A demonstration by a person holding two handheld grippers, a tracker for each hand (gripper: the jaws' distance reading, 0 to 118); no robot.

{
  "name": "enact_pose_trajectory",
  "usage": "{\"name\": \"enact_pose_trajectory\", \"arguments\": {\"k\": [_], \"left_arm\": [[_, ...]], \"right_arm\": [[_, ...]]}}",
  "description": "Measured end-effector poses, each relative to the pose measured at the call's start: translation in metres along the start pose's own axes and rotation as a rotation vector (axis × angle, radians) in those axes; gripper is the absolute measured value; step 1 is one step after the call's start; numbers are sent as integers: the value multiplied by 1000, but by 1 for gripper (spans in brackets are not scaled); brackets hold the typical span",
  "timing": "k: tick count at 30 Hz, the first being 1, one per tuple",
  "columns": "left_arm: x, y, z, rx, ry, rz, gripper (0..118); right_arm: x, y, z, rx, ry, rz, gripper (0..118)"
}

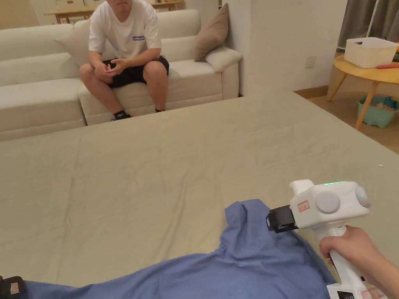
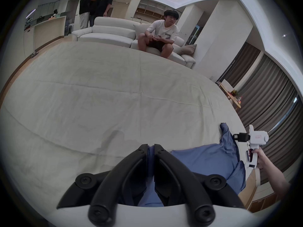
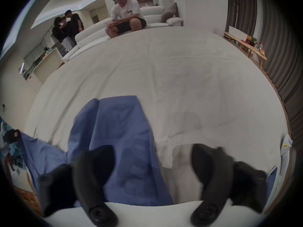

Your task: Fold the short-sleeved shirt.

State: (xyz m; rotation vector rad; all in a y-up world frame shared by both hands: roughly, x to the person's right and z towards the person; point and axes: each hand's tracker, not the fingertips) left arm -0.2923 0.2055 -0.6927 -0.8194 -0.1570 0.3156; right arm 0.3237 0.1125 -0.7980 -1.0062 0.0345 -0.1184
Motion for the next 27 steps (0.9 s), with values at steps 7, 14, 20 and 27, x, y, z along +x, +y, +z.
{"name": "enact_pose_trajectory", "arguments": {"k": [7,14,20,27], "left_arm": [[-2,-2,-21,-57,70,-50,5],[-24,2,-9,-31,80,-33,5],[-12,-22,60,63,53,-54,5],[-21,-88,147,80,53,-23,5]], "right_arm": [[-33,-3,-7,0,-6,87,0],[-14,-9,64,221,28,43,0],[-2,-64,171,378,127,1,0],[25,-169,260,406,138,-65,0]]}}
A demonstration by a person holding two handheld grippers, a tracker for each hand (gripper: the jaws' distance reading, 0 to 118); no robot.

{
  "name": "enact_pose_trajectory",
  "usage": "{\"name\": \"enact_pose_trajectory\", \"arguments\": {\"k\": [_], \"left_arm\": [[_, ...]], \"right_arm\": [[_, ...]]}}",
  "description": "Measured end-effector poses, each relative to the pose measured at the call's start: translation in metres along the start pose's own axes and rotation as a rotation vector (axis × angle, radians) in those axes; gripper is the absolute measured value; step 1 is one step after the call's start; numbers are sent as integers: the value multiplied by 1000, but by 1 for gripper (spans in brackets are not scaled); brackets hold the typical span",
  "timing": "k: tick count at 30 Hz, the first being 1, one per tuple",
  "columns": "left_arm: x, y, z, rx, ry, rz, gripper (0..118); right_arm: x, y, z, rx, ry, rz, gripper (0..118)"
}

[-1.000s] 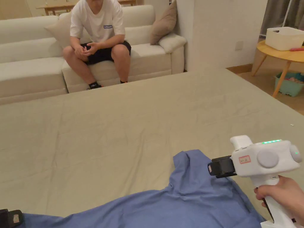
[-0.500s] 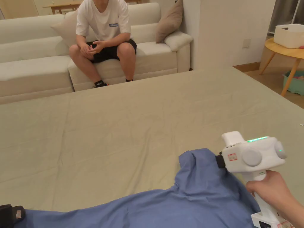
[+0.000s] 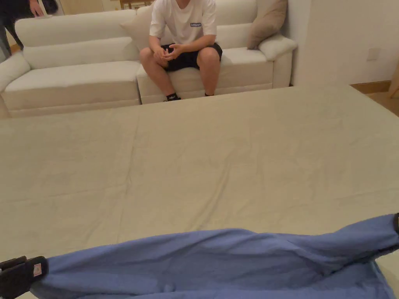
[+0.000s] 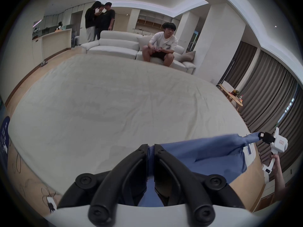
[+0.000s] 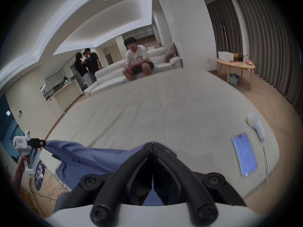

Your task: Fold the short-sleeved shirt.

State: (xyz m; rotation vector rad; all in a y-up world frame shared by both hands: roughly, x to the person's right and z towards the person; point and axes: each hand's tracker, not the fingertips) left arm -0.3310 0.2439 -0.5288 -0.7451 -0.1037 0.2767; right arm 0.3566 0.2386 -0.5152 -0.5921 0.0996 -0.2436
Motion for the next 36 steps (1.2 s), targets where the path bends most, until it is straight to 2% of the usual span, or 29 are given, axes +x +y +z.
{"name": "enact_pose_trajectory", "arguments": {"k": [4,7,10,11,13,15,16,17,18,19,20,21,22,24,25,27,29,30,31,32,33,36], "left_arm": [[-33,-49,7,-111,16,58,5],[-32,-90,0,-234,43,66,5],[-39,-123,-24,-337,99,44,5],[-40,-133,-30,-378,91,56,5],[-47,-147,-39,-389,119,49,5],[-50,-147,-39,-325,111,44,5],[-51,-141,-38,-341,114,54,8],[-46,-138,-33,-346,117,51,22],[-44,-134,-29,-340,128,31,50],[-43,-128,-23,-318,159,-8,89],[-41,-120,-13,-271,189,-27,107],[-35,-111,7,-179,205,-29,110],[-35,-99,23,-82,192,-7,110],[-36,-77,49,28,149,88,110],[-41,-69,60,50,181,150,109],[-50,-58,70,62,141,219,105],[-48,-54,72,-3,44,269,95],[-51,-56,71,29,20,261,60],[-56,-57,66,15,19,257,0],[-58,-59,59,2,41,259,0],[-61,-63,52,-51,22,279,0],[-78,-71,30,-132,-161,358,0]], "right_arm": [[17,-57,25,-145,-29,-21,0],[29,-100,20,-289,-40,-31,0],[36,-132,4,-399,-53,-9,0],[26,-137,2,-424,-60,9,0],[23,-144,-3,-447,-84,58,0],[24,-142,-4,-453,-64,24,0],[24,-138,-4,-454,-64,23,4],[23,-133,-3,-464,-63,27,24],[20,-125,2,-461,-83,30,55],[21,-116,10,-431,-116,38,93],[18,-106,22,-346,-126,42,108],[15,-93,36,-242,-125,28,114],[11,-79,52,-127,-105,-2,115],[-5,-52,84,53,-66,-23,115],[-13,-39,94,102,-84,-5,115],[-27,-21,106,149,-120,62,113],[-39,-10,109,92,-117,95,110],[-44,-9,110,93,-110,96,97],[-46,-10,109,100,-104,110,51],[-50,-11,107,103,-107,118,7],[-53,-15,104,100,-109,130,0],[-51,-22,98,83,-90,89,0]]}}
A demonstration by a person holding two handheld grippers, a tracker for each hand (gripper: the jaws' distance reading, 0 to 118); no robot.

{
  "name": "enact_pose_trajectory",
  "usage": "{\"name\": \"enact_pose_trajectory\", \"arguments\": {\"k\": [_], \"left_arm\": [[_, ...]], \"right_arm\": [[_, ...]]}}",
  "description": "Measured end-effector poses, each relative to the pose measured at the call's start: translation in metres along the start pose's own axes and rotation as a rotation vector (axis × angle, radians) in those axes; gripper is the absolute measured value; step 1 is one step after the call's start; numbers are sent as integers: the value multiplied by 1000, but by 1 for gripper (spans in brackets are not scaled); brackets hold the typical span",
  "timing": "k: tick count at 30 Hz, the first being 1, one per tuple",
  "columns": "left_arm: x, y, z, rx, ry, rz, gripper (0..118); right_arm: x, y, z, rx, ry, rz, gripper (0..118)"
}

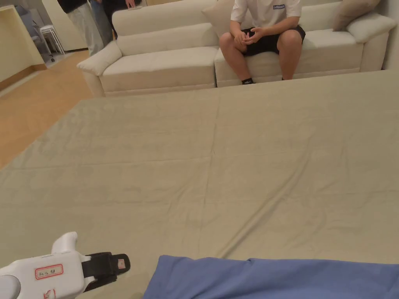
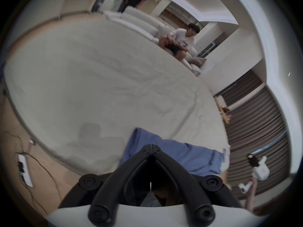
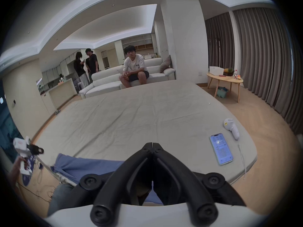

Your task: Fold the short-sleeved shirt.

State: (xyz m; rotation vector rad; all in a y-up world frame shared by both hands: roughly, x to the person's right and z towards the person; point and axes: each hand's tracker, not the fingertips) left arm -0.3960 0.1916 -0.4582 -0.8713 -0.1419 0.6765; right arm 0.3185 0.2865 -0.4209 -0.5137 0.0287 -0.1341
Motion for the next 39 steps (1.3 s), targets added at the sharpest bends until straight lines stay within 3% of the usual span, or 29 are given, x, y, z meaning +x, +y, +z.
{"name": "enact_pose_trajectory", "arguments": {"k": [5,6,7,8,10,11,14,17,19,24,25,26,27,28,31,33,34,35,39], "left_arm": [[-60,21,-37,-162,-232,128,0],[-70,25,-41,-168,-249,98,18],[-80,28,-45,-162,-229,98,74],[-86,31,-51,-179,-211,114,115],[-99,27,-65,-236,-344,205,117],[-108,26,-73,-292,-323,242,117],[-124,16,-102,-410,-338,292,117],[-116,15,-114,-344,-463,244,117],[-105,7,-133,-393,-486,253,117],[-72,4,-142,-424,-423,121,114],[-66,4,-139,-435,-415,101,104],[-66,4,-139,-441,-400,81,74],[-63,4,-141,-444,-340,42,20],[-64,2,-146,-473,-189,-14,6],[-65,5,-140,-460,-257,62,6],[-49,16,-133,-448,-211,1,6],[-45,24,-127,-463,-181,53,6],[-43,30,-120,-496,-213,112,6],[-29,65,-87,-408,-322,100,6]], "right_arm": [[13,-10,-10,9,94,-134,0],[12,-11,-11,4,95,-138,0],[11,-8,-14,-6,85,-137,0],[9,-9,-16,-13,73,-128,0],[5,-13,-23,-31,68,-110,0],[3,-14,-24,-35,71,-110,0],[-1,-21,-34,-52,96,-138,0],[-14,-21,-42,-56,136,-189,0],[-18,-21,-46,-71,136,-183,0],[-26,-26,-53,-106,141,-159,0],[-27,-27,-55,-111,144,-157,0],[-27,-28,-57,-113,143,-155,0],[-27,-28,-57,-117,139,-154,0],[-26,-28,-58,-121,138,-158,0],[-23,-29,-57,-121,129,-167,0],[-22,-30,-55,-121,121,-167,0],[-22,-30,-54,-122,121,-167,0],[-23,-28,-52,-122,119,-167,0],[-24,-26,-50,-117,116,-164,0]]}}
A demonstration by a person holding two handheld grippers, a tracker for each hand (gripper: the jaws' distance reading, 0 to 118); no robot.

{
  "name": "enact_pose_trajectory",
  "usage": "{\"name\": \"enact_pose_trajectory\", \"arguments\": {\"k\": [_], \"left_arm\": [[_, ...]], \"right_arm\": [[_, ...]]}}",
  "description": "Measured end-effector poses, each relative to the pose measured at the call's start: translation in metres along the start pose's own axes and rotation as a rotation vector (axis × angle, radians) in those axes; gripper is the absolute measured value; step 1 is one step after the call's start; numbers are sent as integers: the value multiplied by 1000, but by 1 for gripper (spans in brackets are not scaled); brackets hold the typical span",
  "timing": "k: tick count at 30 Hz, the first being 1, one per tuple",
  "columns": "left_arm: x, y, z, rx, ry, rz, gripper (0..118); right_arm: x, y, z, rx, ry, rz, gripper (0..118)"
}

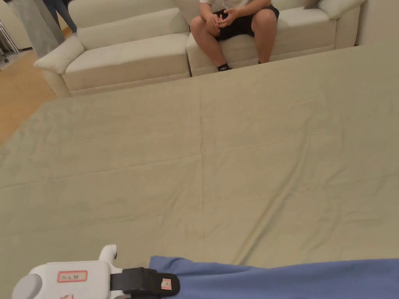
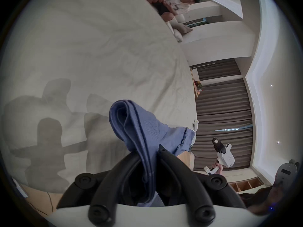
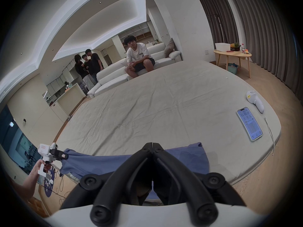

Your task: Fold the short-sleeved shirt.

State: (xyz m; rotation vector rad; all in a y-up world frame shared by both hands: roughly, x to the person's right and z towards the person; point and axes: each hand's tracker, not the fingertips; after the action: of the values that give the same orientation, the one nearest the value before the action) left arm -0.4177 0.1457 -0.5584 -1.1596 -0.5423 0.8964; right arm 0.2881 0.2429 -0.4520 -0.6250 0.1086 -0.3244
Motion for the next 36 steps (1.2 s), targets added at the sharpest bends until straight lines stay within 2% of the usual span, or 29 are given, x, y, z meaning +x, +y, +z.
{"name": "enact_pose_trajectory", "arguments": {"k": [3,5,10,12,14,16,19,21,23,25,27,29,30,32,33,36], "left_arm": [[13,7,21,-16,122,-74,6],[4,11,45,-9,212,-59,6],[-29,13,109,189,394,90,6],[-16,1,107,145,466,78,6],[-4,-8,95,127,464,30,6],[23,-22,69,129,408,-8,6],[81,-45,9,81,281,-135,6],[103,-48,-35,45,210,-146,6],[117,-49,-79,-13,147,-177,6],[131,-51,-123,-41,152,-174,6],[139,-55,-160,-92,166,-228,6],[138,-55,-183,-110,175,-220,8],[137,-56,-189,-119,181,-221,19],[132,-58,-183,-112,164,-206,96],[129,-61,-174,-101,113,-169,115],[125,-64,-131,-5,27,-88,117]], "right_arm": [[-2,0,0,1,4,-2,0],[-6,0,2,4,7,2,0],[-5,0,-2,-9,11,17,0],[-7,0,-5,-13,23,14,0],[-11,-2,-8,-14,30,14,0],[-12,-2,-10,-15,65,4,0],[-18,-3,-7,-14,85,28,0],[-22,-6,3,-3,94,37,0],[-18,-5,15,24,133,9,0],[-12,-2,27,41,130,0,0],[-7,-2,37,57,109,20,0],[-1,-1,44,59,93,36,0],[3,-1,47,56,86,41,0],[11,-1,51,57,77,39,0],[15,-1,52,58,78,35,0],[26,-4,50,54,76,17,0]]}}
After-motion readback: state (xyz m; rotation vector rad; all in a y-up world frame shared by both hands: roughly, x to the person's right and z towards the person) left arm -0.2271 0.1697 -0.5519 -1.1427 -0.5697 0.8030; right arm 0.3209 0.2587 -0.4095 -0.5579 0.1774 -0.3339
